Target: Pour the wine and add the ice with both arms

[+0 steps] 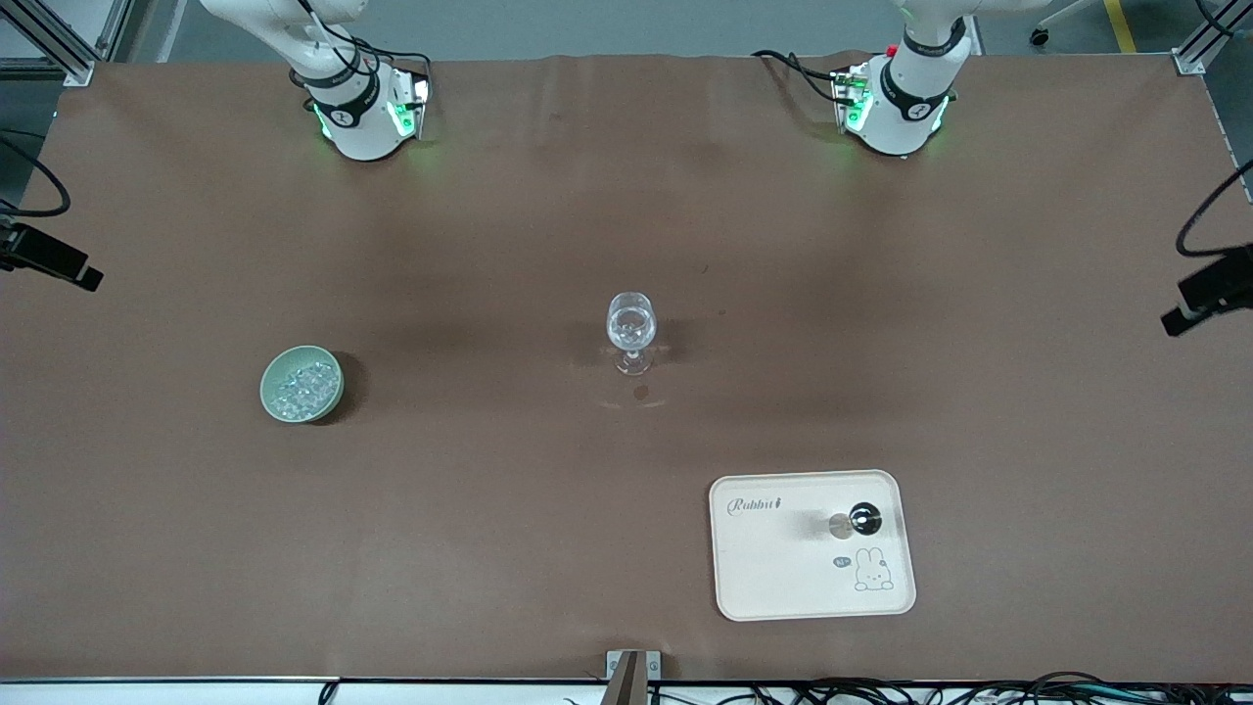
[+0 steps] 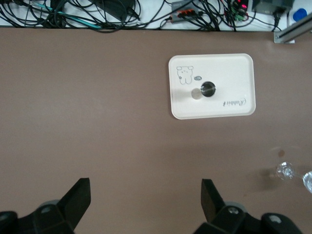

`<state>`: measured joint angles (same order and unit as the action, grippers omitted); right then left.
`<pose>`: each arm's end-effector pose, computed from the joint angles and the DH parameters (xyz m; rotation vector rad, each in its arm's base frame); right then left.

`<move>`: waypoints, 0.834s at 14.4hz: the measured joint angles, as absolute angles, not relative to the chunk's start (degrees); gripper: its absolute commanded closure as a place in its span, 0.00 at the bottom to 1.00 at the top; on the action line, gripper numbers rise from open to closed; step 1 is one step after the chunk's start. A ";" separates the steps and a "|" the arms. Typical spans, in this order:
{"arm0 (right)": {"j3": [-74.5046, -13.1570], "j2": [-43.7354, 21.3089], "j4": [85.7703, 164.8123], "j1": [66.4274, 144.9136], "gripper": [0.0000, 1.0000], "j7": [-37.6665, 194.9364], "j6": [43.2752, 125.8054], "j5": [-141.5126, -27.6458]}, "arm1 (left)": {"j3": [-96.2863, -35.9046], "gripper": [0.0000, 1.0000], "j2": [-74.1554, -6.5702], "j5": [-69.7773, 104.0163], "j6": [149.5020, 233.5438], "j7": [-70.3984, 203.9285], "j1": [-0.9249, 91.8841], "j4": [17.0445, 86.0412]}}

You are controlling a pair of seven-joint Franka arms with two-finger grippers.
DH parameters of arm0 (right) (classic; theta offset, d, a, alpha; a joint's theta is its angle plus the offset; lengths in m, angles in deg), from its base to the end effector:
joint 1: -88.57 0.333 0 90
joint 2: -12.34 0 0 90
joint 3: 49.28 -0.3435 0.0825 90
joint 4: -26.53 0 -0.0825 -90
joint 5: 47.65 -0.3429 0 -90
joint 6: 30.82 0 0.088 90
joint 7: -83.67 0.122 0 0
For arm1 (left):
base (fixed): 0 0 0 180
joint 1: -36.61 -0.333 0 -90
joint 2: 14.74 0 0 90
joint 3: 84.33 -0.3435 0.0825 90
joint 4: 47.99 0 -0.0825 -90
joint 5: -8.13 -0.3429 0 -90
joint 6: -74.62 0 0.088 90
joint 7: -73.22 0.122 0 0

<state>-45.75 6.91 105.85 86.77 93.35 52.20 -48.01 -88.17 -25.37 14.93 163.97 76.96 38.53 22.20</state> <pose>0.5307 -0.0466 0.6562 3.1138 -0.4089 -0.0471 0.5749 -0.0003 0.6848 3.0333 -0.0668 0.2343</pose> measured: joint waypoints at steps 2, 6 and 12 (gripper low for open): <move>-45.76 6.93 106.12 86.76 0.00 93.35 52.58 -48.02 | -85.92 0.00 -22.08 14.21 163.18 75.10 38.55 25.35; -46.14 8.34 108.57 86.77 0.00 93.25 54.71 -48.02 | -82.70 0.00 -16.69 13.42 162.39 72.75 38.47 31.55; -46.28 9.42 109.56 86.76 0.00 93.25 54.53 -48.02 | -79.01 0.00 -13.56 10.58 162.38 67.21 39.53 36.25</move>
